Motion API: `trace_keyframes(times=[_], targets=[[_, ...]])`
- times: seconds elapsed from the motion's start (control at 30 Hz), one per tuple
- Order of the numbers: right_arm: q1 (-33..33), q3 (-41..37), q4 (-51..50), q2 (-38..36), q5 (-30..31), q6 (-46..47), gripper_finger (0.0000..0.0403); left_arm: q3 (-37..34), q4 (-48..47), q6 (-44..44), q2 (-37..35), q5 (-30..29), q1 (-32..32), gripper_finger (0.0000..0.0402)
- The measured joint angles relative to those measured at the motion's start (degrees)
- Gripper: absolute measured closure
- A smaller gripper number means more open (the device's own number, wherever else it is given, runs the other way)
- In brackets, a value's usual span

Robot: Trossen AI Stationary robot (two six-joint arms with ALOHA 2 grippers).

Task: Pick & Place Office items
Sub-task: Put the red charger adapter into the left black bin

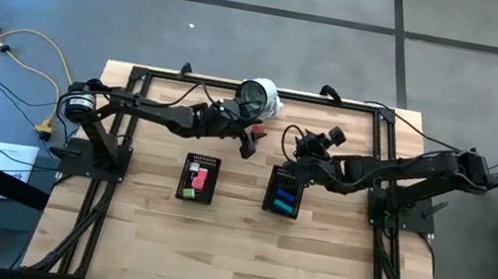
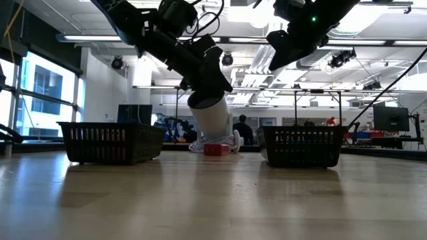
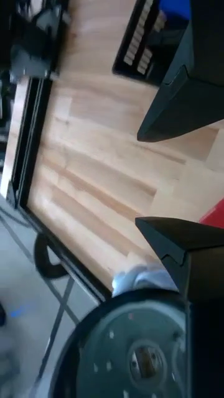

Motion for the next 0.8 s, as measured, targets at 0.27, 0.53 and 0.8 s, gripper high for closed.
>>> trace_keyframes(times=[0.27,0.53,0.8], targets=[[0.0,0.0,0.03,0.0,0.17,0.59,0.0263,0.0,0.98,0.75,0.0,-10.47,0.06,0.0201],[0.0,0.0,0.03,0.0,0.39,0.13,0.0263,0.0,2.55,-0.29,0.0,-10.12,-0.4,0.0201],[0.0,0.0,0.03,0.0,-0.04,-0.2,0.0263,0.0,1.59,-3.0,-0.02,-2.66,-0.09,0.0196]])
